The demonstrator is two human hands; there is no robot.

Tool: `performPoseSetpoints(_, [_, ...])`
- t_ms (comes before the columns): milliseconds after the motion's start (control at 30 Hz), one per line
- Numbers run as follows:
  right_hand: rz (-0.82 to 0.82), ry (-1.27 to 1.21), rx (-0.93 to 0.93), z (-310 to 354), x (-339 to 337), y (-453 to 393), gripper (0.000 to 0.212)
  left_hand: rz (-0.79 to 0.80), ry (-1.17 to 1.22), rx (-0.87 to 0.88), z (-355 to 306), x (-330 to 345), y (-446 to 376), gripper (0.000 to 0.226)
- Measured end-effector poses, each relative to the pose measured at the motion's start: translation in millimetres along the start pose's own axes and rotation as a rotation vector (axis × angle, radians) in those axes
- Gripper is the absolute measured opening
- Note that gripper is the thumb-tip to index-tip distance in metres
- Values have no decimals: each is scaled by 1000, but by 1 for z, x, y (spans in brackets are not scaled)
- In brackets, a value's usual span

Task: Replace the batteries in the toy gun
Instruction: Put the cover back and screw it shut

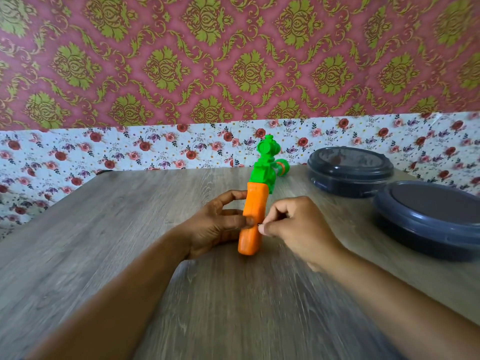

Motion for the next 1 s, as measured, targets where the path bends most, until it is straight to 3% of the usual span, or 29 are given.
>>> performPoseSetpoints(33, [38, -212, 176, -2, 0, -1, 23, 5, -2, 2, -1, 1, 0, 58])
performPoseSetpoints(100, [90, -359, 399, -6, -1, 0, 19, 4, -10, 1, -1, 2, 1, 52])
performPoseSetpoints(200, [139, -332, 427, -8, 0, 5, 14, 12, -30, -4, -2, 2, 1, 56])
performPoseSetpoints(267, [113, -174, 247, -5, -1, 6, 14, 21, -32, 1, -1, 0, 0, 59])
performPoseSetpoints(433, [12, 694, -651, 5, -3, 12, 6, 19, 8, 18, 1, -3, -1, 50])
performPoseSetpoints(567, [91, 846, -910, 3, -6, 13, 6, 28, 11, 31, 1, 0, 1, 52])
performPoseSetpoints(667, [56, 819, -875, -1, -5, 12, 9, 18, 11, 41, 1, 2, 2, 55])
performPoseSetpoints(800, [20, 460, -639, -6, -2, 11, 9, -18, 4, 38, 2, 1, 2, 49])
performPoseSetpoints(1000, [-12, 107, -345, -13, 1, 6, 18, -38, -15, 53, 3, 0, 0, 41])
Point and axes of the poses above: each hand's wrist, its own y-axis away from the middle knuckle, its own x-axis out of the palm, z = x × y, the point moved 2 cm from there along -y, towards the middle knuckle, and after that the axes turned 6 degrees about -y, right-handed, at the moved point
